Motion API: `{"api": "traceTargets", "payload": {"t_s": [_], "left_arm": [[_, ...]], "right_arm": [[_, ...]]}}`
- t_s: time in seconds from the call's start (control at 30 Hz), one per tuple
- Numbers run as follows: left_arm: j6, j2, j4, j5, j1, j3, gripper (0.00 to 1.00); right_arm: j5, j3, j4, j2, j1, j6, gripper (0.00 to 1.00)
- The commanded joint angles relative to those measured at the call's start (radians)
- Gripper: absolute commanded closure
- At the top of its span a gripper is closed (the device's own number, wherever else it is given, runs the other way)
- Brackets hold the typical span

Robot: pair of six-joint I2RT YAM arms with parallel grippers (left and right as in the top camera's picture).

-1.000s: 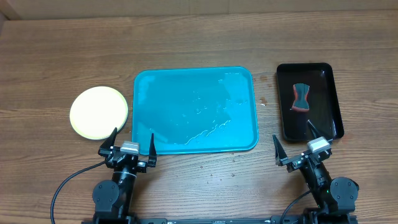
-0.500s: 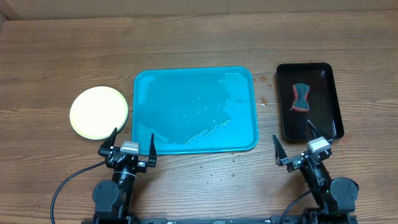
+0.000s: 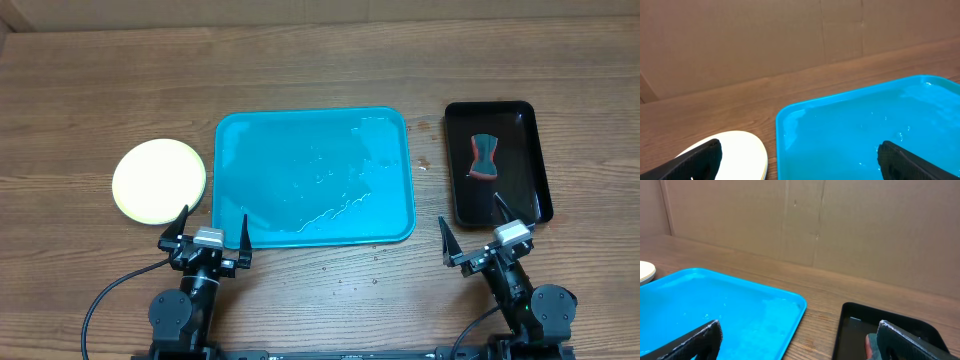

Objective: Clean dirty plates on tray and stack at the side

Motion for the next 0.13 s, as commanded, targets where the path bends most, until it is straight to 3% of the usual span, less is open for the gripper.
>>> {"api": "traceTargets", "payload": {"t_s": [0.0, 0.1], "left_arm": [[0.018, -0.013, 0.002, 0.001, 0.006, -0.007, 0.00], [0.018, -0.013, 0.002, 0.001, 0.006, -0.007, 0.00]], "right_arm": [[-0.002, -0.011, 0.007, -0.012, 0.007, -0.003, 0.00], [-0.002, -0.011, 0.007, -0.012, 0.007, -0.003, 0.00]]}}
